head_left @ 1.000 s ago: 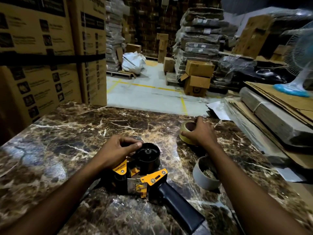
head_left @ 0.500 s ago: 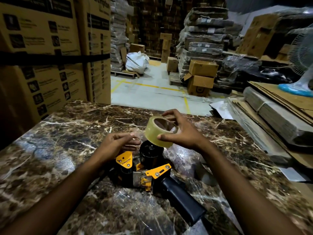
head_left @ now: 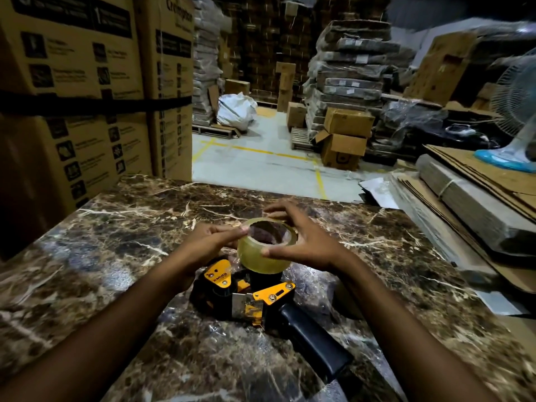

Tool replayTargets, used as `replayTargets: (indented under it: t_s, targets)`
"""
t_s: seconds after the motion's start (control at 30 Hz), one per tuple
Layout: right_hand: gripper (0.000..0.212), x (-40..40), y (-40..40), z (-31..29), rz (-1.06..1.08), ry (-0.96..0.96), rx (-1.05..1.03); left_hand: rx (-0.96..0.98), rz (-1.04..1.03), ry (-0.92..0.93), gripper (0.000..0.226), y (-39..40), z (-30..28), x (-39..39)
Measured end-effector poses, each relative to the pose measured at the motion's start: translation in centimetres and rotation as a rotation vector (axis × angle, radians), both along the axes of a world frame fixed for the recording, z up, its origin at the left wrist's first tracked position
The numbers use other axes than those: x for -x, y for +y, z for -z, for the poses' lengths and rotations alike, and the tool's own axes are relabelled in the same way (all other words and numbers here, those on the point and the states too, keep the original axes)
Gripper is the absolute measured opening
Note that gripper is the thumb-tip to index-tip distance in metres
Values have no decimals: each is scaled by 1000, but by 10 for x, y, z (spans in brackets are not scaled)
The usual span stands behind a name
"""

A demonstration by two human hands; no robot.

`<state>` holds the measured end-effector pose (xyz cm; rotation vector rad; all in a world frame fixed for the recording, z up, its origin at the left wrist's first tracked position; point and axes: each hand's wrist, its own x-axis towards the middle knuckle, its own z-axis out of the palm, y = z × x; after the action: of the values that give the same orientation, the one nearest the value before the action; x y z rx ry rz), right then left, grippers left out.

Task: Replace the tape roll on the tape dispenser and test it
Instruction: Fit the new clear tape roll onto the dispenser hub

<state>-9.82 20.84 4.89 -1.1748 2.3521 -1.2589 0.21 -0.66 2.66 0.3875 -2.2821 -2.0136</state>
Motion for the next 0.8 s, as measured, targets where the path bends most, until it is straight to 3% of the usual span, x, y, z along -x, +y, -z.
replayTargets:
  t_s: [0.1, 0.2, 0.3, 0.8]
  targets:
    - [51, -4, -4, 9, 247, -167, 63, -16, 9, -52, 55, -2, -4, 1]
    - [42, -5, -10, 19, 375, -323, 85, -11, 46, -77, 30, -2, -7, 3]
    - [41, -6, -18, 25, 436, -227, 53, -11, 41, -78, 16, -5, -4, 4]
    - [39, -12, -28, 24, 470, -118, -5, -53, 146, -130, 27, -16, -4, 10]
